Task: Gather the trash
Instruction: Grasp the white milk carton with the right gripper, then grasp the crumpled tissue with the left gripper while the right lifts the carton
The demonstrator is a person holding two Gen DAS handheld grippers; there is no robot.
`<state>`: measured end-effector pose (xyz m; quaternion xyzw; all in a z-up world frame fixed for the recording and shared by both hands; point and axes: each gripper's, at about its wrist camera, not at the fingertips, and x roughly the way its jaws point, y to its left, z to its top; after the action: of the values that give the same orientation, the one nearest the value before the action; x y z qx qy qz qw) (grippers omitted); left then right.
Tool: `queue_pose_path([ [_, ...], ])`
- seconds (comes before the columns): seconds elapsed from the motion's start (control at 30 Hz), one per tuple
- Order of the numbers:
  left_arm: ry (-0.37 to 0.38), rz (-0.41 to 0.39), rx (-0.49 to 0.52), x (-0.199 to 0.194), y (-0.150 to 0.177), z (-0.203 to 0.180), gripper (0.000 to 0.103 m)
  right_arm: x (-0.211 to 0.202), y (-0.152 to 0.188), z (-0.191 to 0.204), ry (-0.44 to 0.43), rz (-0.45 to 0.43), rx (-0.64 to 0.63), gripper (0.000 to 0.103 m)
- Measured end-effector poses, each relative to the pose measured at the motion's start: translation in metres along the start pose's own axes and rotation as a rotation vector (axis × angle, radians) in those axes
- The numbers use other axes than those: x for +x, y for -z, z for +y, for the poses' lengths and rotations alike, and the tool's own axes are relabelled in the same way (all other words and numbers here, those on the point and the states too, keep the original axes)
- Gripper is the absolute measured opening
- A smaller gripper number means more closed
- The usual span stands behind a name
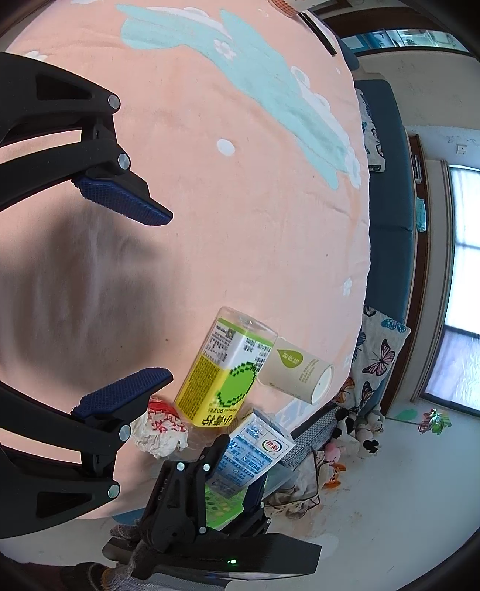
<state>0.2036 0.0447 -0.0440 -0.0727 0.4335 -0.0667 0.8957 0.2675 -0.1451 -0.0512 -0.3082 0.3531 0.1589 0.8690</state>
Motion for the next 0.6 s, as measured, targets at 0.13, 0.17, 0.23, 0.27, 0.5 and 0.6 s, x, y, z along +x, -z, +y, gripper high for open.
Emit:
queue_pose_path([
  [0.13, 0.012, 0.003, 0.01, 0.001, 0.001, -0.005, 0.077, -0.002, 0.002, 0.0, -0.012, -0.014, 0.011, 0.068],
  [0.17, 0.019, 0.005, 0.012, 0.002, 0.001, -0.007, 0.077, -0.003, 0.003, -0.002, -0.021, -0.02, 0.027, 0.068],
  [0.23, 0.032, 0.009, 0.025, 0.002, 0.003, -0.011, 0.077, -0.006, 0.005, -0.006, -0.035, -0.031, 0.066, 0.068],
  [0.27, 0.036, 0.012, 0.032, 0.003, 0.004, -0.014, 0.077, -0.008, 0.005, -0.007, -0.042, -0.036, 0.082, 0.068],
  [0.5, 0.076, 0.032, 0.076, 0.01, 0.009, -0.036, 0.077, -0.025, 0.01, -0.03, -0.142, -0.07, 0.249, 0.068],
  [0.6, 0.098, 0.05, 0.101, 0.016, 0.012, -0.048, 0.077, -0.034, 0.013, -0.039, -0.171, -0.083, 0.308, 0.068],
])
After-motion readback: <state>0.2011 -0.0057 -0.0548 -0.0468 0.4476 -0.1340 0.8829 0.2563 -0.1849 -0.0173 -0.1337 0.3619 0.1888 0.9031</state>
